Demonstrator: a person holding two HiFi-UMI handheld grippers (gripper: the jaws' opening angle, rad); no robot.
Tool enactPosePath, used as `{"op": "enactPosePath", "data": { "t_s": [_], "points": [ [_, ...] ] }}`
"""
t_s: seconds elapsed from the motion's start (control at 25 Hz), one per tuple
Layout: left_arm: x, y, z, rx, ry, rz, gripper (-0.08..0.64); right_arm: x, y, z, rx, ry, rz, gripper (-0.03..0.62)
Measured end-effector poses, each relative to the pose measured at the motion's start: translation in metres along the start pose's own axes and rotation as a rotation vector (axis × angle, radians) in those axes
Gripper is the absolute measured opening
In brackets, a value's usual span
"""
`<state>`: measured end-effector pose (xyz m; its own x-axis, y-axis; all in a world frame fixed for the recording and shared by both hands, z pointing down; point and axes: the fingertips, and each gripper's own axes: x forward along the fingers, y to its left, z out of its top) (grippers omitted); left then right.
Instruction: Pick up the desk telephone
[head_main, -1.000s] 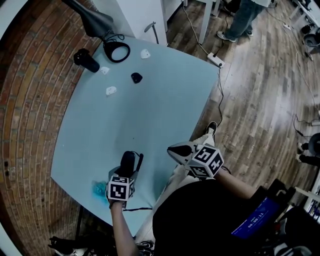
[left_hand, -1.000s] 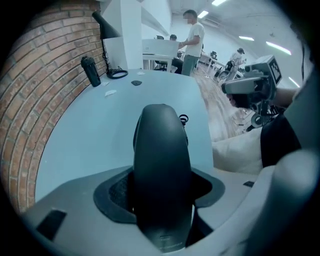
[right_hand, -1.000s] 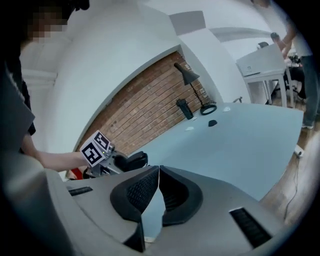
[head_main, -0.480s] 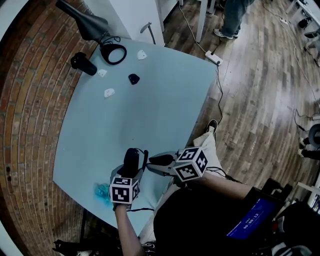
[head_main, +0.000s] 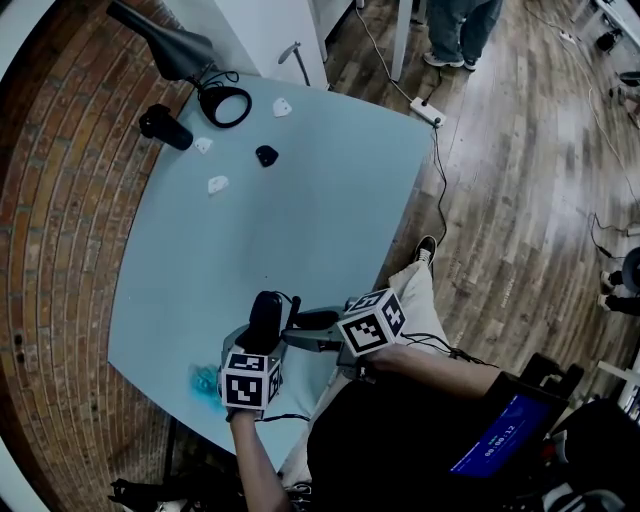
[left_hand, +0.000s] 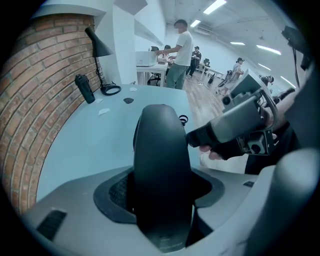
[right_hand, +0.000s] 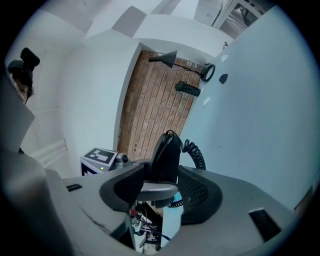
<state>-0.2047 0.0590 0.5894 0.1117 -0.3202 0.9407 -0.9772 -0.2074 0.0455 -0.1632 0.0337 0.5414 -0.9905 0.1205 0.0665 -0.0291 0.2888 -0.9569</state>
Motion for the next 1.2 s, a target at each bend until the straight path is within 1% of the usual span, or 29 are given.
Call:
{"op": "enactPosePath", "data": {
  "t_s": [0.12,0.32,0.56,0.8,0.96,1.04,1.2],
  "points": [
    [-0.001,-0.004,0.003,0.004,-0.008,0.003,0.301,0.006,0.002,0.003,0.059,-0.023,0.018,0.237],
    [0.002,-0.01,0.006,0.006,-0.004,0.008,0.301,0.013,0.0,0.004,0.063,-0.029,-0.001,0.251],
    [0.001,-0.017,0.015,0.019,-0.017,0.004,0.301,0.02,-0.003,0.0,0.099,-0.019,-0.002,0.268],
    [0.005,-0.02,0.019,0.045,0.003,0.018,0.301,0.023,-0.013,0.006,0.132,-0.04,-0.007,0.267],
    [0.004,-0.02,0.018,0.069,0.006,0.001,0.307,0.024,-0.008,0.004,0.086,-0.026,0.006,0.262],
    [0.003,-0.019,0.017,0.081,0.009,0.002,0.311,0.025,-0.007,0.005,0.082,-0.017,0.009,0.264],
    [0.003,-0.019,0.011,0.114,0.03,0.011,0.322,0.025,-0.014,0.005,0.13,-0.012,-0.005,0.264]
  ]
}}
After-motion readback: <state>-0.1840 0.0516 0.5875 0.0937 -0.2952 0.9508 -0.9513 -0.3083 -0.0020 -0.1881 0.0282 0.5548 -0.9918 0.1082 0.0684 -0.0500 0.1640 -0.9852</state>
